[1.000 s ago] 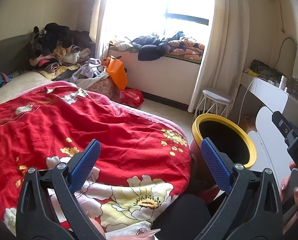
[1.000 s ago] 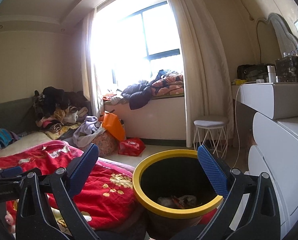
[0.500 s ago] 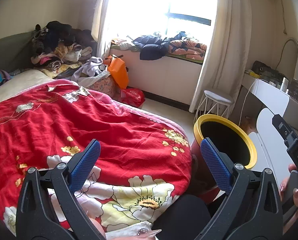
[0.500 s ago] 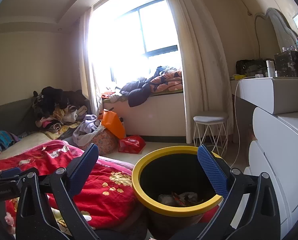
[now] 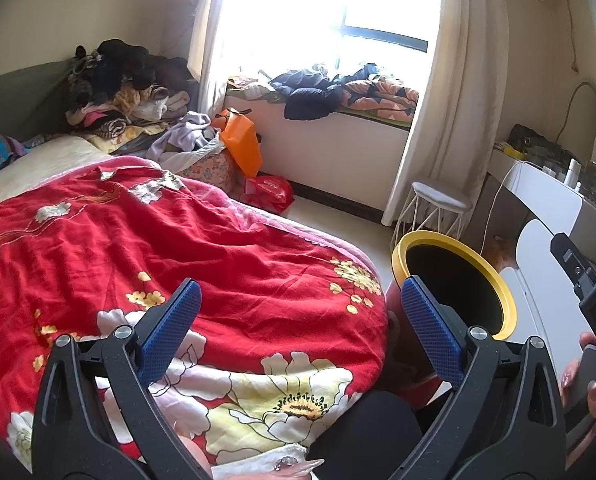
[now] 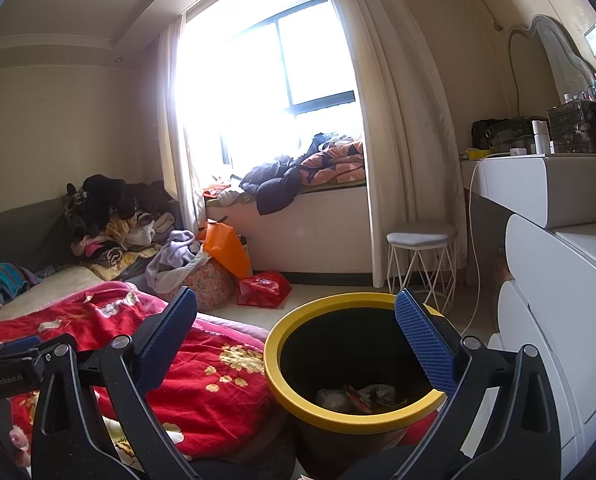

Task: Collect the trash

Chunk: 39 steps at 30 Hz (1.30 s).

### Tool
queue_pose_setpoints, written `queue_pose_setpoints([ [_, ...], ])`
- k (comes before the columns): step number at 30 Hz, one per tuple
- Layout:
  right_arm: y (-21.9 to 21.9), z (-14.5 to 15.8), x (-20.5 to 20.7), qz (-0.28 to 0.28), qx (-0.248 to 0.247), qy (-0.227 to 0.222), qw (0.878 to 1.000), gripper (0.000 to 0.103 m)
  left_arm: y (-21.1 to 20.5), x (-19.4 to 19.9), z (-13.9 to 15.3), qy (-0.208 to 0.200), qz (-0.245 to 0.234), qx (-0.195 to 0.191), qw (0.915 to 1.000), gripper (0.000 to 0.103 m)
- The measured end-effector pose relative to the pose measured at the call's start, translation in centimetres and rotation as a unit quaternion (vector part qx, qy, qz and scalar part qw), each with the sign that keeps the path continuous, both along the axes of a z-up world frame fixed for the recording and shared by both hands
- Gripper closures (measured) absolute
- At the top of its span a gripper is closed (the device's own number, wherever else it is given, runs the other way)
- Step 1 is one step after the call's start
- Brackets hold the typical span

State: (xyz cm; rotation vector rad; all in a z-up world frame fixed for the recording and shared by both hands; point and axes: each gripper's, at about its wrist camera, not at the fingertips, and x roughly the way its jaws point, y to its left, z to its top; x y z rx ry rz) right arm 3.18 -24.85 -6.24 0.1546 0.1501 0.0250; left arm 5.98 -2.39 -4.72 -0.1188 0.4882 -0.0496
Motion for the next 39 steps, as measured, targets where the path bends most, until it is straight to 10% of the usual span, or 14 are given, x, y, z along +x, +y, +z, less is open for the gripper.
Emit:
queue_pose_setpoints([
  [39,-0.06,0.00,-0.14,-0.001,0.002,0.000,1.000,0.007,0.21,-0.03,0.02,0.001,0.002,0.000,1.0000,0.011],
])
